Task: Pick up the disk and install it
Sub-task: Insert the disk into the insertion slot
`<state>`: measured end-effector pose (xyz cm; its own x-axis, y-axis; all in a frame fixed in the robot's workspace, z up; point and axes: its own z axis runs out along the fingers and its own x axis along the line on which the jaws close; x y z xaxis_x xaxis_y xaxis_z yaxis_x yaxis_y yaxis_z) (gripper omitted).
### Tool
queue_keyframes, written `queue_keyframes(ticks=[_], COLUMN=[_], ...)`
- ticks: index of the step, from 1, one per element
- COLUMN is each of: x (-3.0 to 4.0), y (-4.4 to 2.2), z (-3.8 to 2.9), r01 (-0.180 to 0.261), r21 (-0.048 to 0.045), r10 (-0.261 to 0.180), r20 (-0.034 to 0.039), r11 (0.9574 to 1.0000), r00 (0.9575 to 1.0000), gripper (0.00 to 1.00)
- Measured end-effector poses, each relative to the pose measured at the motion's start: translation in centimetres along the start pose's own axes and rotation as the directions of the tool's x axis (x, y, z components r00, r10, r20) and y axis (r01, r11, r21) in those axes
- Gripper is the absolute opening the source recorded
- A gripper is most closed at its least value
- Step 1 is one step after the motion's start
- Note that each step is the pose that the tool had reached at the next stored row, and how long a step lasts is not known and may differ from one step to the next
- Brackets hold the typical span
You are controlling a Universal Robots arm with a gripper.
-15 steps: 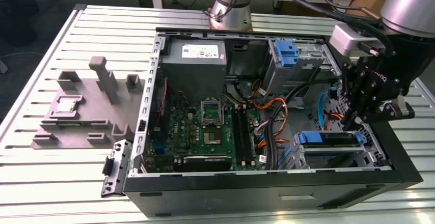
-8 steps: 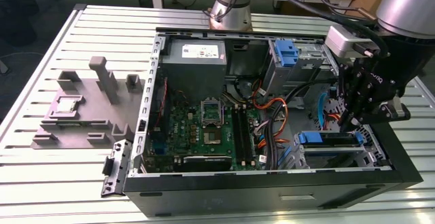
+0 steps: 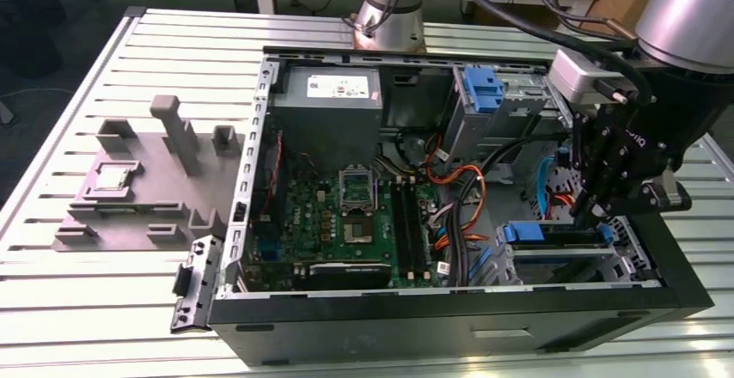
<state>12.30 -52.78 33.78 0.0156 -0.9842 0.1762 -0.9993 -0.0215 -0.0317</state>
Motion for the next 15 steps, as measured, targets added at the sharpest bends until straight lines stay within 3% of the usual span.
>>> queue_keyframes(ticks=[2, 6, 15], x=[0.0, -0.01, -0.04], y=[-0.01, -0.07, -0.32], z=[0.02, 0.09, 0.31], r01=[0.0, 0.002, -0.038], r21=[-0.0019, -0.018, -0.0268], r10=[0.0, -0.002, 0.038], r20=[0.0034, 0.0074, 0.0082], r11=[1.0, 0.9998, 0.9989], r00=[1.0, 1.0, 0.9993], gripper=[0.17, 0.17, 0.17])
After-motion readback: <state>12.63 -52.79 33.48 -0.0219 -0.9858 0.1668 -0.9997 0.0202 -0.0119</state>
